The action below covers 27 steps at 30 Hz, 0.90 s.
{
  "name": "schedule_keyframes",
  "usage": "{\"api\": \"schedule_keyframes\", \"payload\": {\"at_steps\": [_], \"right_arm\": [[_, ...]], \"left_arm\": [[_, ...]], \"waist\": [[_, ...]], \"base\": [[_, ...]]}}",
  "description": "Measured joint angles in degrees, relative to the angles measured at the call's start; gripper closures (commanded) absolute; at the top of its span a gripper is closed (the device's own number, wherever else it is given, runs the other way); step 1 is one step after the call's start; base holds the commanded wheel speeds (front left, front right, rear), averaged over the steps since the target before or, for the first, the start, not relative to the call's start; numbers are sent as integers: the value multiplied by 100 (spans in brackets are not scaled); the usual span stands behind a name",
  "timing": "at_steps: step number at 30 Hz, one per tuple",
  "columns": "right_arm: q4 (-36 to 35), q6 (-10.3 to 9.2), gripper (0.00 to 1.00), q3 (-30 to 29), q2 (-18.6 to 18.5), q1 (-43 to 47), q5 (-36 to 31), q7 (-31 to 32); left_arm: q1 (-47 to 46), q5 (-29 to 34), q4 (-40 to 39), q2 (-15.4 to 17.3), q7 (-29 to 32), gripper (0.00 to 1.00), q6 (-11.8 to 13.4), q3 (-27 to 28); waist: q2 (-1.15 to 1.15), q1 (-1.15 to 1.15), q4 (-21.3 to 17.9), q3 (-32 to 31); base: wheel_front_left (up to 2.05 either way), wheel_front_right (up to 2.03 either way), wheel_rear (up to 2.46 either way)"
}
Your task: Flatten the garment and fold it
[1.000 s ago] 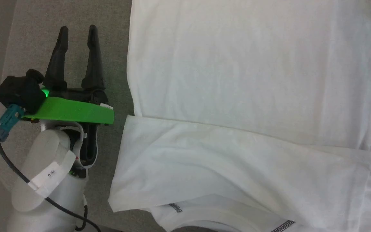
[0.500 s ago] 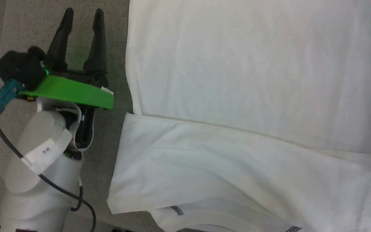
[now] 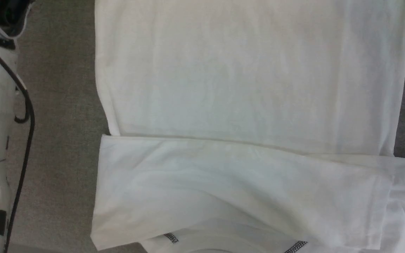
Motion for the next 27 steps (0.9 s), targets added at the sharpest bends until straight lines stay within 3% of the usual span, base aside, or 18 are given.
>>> {"api": "schedule_keyframes", "payload": {"at_steps": [9,13,14,15,22,27], "right_arm": [[-156,0,100,519,-27,-182,691,-158],[-237,0,100,646,-97,-199,862,-244],[-250,0,100,672,-119,-199,880,-261],[-268,0,100,702,-147,-200,906,-296],[-261,0,100,666,-305,-207,900,-510],[-192,0,100,447,-246,-389,716,-938]], "left_arm": [[-746,287,679,76,1032,0,-115,-614],[-827,277,849,144,1479,0,34,-638],[-843,253,837,149,1521,87,40,-614],[-843,198,827,157,1550,100,42,-576],[-765,-64,625,91,1359,100,91,-398],[-748,59,459,78,571,100,233,-271]], "waist": [[0,0,-426,227],[0,-1,-545,309],[0,-1,-564,319],[0,-1,-583,328],[0,-1,-533,289],[0,-1,-495,214]], "base": [[0,0,0],[0,0,0],[0,0,0],[0,0,0],[0,0,0],[0,0,0]]}}
